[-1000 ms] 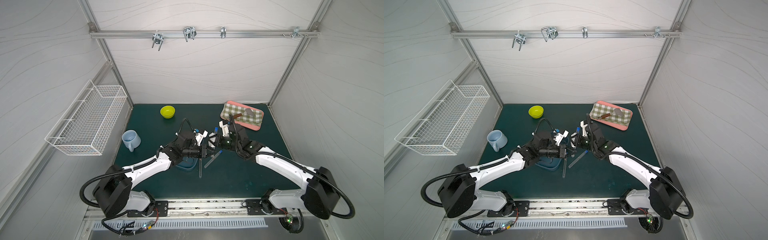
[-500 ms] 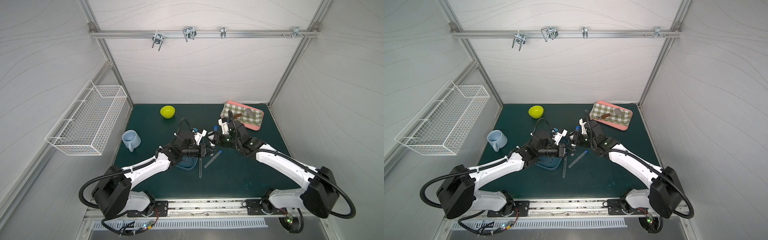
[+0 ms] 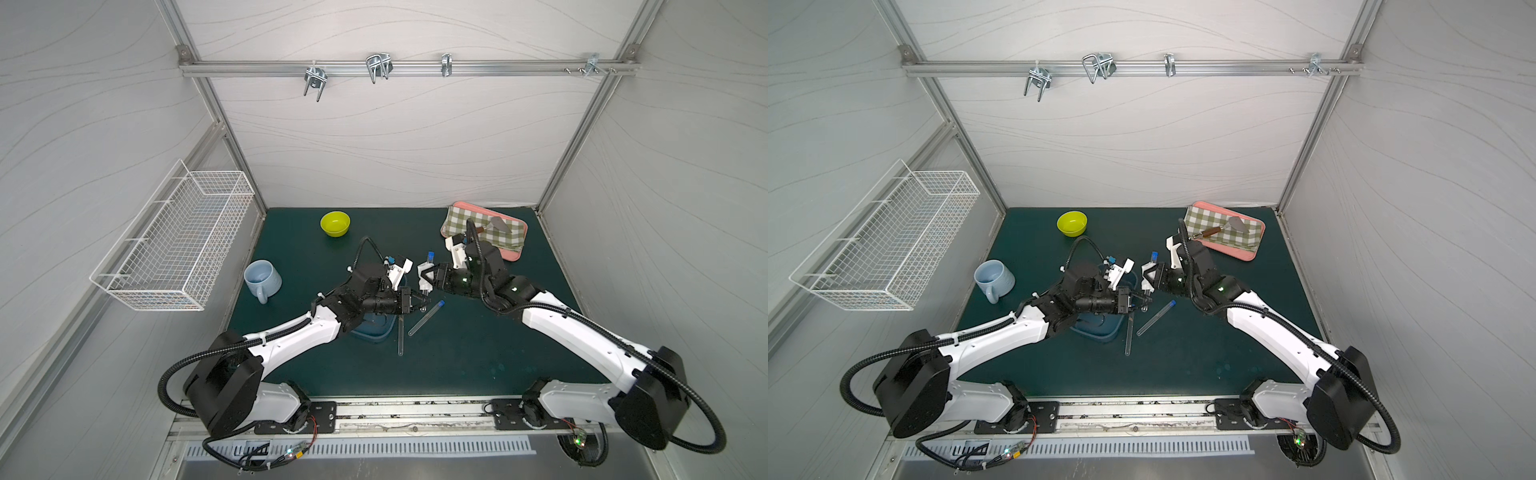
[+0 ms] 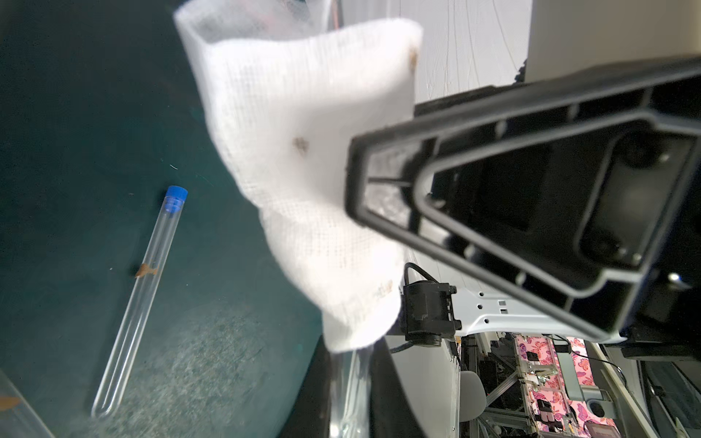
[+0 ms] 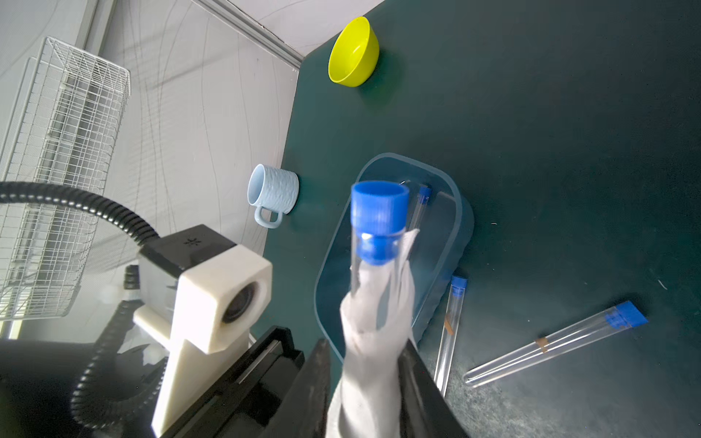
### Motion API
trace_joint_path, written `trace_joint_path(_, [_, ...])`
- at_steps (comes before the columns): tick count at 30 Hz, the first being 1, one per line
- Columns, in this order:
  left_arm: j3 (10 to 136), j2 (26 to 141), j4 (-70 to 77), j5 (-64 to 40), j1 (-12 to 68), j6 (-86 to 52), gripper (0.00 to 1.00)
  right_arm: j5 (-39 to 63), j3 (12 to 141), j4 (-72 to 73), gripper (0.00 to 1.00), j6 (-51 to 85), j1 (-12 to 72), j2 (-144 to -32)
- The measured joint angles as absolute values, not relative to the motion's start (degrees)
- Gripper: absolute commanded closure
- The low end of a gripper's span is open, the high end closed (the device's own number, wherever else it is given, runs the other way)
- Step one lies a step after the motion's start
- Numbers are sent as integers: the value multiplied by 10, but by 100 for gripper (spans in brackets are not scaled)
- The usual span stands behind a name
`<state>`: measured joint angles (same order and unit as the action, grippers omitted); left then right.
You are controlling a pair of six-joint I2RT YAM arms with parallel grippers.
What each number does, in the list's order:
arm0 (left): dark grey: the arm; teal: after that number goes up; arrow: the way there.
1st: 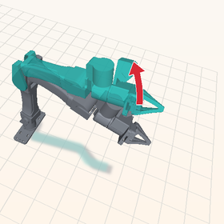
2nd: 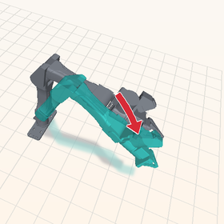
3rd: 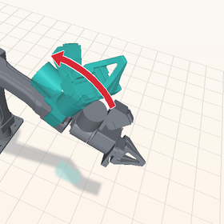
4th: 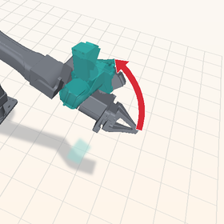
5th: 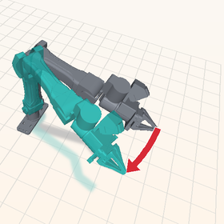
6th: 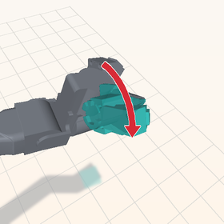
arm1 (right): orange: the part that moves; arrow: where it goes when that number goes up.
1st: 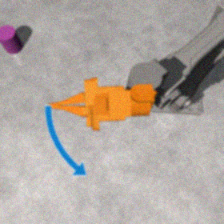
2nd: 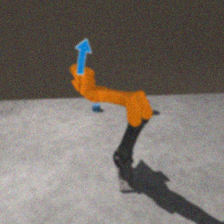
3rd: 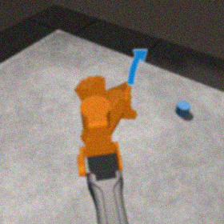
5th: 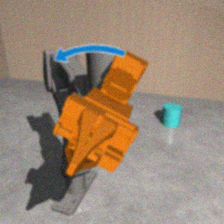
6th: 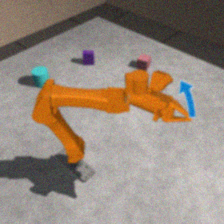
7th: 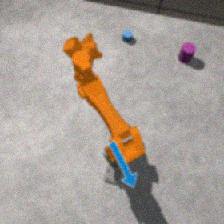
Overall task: Wipe the exteriors of test tubes
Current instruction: Wipe the dirt from the test tube.
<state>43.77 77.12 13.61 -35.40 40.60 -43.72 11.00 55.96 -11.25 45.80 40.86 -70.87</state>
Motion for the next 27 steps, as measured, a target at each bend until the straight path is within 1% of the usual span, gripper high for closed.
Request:
trace_joint_path(10, [438,771,136,-354,406,-438,94,120,554,-107,69,452,410,-728])
trace_joint_path(15, [438,771,135,-354,406,-441,94,121,528,-79,76,454,425,-726])
trace_joint_path(20, [437,771,135,-355,406,-444,94,120,516,-60,77,456,433,-726])
trace_joint_path(24, [437,771,137,-356,406,-444,94,125,523,-60,78,454,422,-729])
trace_joint_path(27, [437,771,140,-356,406,-445,93,136,544,-60,78,447,398,-740])
